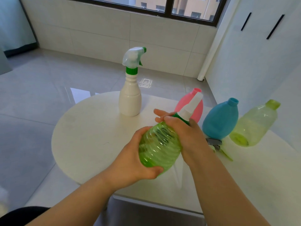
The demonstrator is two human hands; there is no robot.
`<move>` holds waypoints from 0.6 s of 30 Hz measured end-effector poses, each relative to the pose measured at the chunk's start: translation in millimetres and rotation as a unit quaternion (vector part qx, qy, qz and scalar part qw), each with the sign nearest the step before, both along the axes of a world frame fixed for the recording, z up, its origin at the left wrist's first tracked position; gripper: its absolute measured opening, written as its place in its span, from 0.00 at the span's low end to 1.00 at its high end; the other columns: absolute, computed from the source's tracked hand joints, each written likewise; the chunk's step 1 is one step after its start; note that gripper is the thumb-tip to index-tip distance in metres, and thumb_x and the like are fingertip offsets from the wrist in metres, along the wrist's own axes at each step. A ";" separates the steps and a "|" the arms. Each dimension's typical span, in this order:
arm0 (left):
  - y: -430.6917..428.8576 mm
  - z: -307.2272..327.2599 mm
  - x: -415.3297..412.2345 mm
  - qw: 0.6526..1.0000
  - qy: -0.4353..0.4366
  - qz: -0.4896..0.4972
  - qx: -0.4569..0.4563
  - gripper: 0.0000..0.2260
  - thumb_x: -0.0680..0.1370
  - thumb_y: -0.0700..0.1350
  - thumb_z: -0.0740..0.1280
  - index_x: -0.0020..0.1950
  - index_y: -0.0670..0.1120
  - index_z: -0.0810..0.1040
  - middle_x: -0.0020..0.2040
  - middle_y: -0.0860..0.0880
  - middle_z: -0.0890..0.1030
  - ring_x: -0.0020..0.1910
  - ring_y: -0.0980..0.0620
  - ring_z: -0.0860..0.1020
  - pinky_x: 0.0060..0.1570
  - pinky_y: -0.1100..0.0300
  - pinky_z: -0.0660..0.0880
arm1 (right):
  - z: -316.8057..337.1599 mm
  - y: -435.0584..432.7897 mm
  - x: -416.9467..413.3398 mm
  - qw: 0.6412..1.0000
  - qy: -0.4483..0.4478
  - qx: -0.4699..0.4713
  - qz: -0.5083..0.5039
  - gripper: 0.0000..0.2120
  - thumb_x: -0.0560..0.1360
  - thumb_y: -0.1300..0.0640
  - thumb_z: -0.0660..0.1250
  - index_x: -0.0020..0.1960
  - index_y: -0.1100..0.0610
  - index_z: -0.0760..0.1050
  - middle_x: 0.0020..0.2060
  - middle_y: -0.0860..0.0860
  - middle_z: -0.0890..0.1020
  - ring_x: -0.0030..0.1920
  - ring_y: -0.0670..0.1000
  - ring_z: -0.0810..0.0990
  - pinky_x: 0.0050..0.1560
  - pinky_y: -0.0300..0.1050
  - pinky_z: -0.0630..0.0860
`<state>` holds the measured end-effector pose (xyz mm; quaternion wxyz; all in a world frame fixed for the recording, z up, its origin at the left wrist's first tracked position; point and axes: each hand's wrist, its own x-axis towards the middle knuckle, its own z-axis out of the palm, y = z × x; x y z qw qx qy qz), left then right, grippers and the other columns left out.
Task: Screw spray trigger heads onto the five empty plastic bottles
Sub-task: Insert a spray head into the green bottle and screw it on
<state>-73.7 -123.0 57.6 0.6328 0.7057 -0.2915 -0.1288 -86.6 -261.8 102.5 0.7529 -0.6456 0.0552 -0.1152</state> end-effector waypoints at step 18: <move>-1.8 -12.1 -2.7 0.994 -0.078 0.068 0.041 0.34 0.55 0.47 0.74 0.54 0.62 0.61 0.52 0.60 0.72 0.50 0.70 0.73 0.44 0.79 0.69 | -0.8 10.2 2.1 0.991 -0.049 -0.059 -0.106 0.10 0.69 0.65 0.65 0.31 0.55 0.73 0.24 0.45 0.83 0.33 0.43 0.82 0.36 0.35 0.78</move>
